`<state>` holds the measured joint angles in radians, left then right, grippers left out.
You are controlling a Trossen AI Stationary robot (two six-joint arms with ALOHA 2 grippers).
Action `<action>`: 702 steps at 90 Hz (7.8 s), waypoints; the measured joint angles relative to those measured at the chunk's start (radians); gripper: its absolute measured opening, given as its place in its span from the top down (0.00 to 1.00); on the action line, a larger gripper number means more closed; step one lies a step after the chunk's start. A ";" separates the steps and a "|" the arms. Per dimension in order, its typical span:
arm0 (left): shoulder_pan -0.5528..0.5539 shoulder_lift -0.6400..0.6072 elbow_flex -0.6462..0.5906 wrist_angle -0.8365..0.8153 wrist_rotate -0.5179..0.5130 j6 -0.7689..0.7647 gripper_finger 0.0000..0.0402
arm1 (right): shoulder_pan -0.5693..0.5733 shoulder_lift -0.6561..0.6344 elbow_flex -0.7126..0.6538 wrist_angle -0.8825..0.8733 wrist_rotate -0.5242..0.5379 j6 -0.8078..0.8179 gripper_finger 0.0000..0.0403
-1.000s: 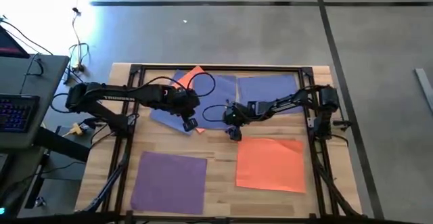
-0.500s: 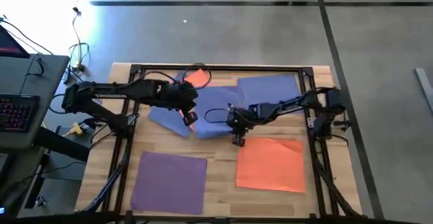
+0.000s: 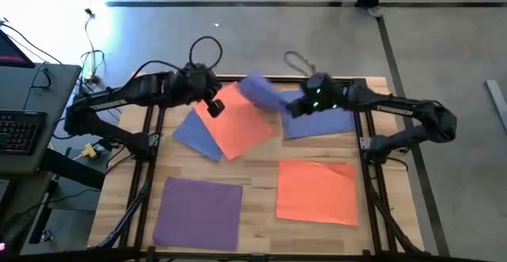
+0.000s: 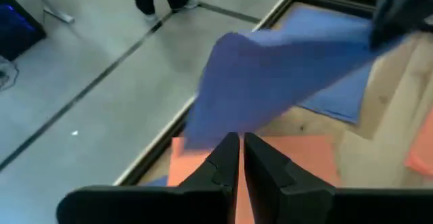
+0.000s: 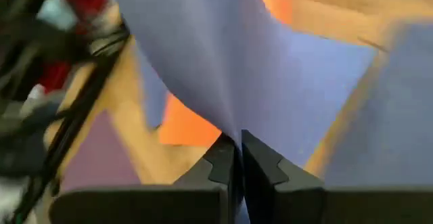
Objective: Organize paper
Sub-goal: Stack the blue colored paper on top of the blue colored paper, then stack the orange colored paper on top of the orange colored paper
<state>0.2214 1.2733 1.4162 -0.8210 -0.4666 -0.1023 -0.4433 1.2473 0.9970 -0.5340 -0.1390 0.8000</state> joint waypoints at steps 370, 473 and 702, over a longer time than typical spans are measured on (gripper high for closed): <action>0.287 0.380 -0.002 0.319 0.667 0.235 1.00 | -0.205 0.295 -0.274 -0.616 0.196 -0.301 0.59; 0.287 0.380 -0.001 0.317 0.666 0.218 1.00 | -0.258 0.277 -0.337 -0.614 0.278 -0.303 0.90; 0.342 0.284 -0.748 0.489 0.632 0.211 1.00 | 0.093 0.717 0.200 0.142 -0.195 0.118 0.48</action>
<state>0.5636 1.5578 0.6678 -0.3317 0.1650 0.1085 -0.3505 1.9648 1.1969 -0.3917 -0.3338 0.9183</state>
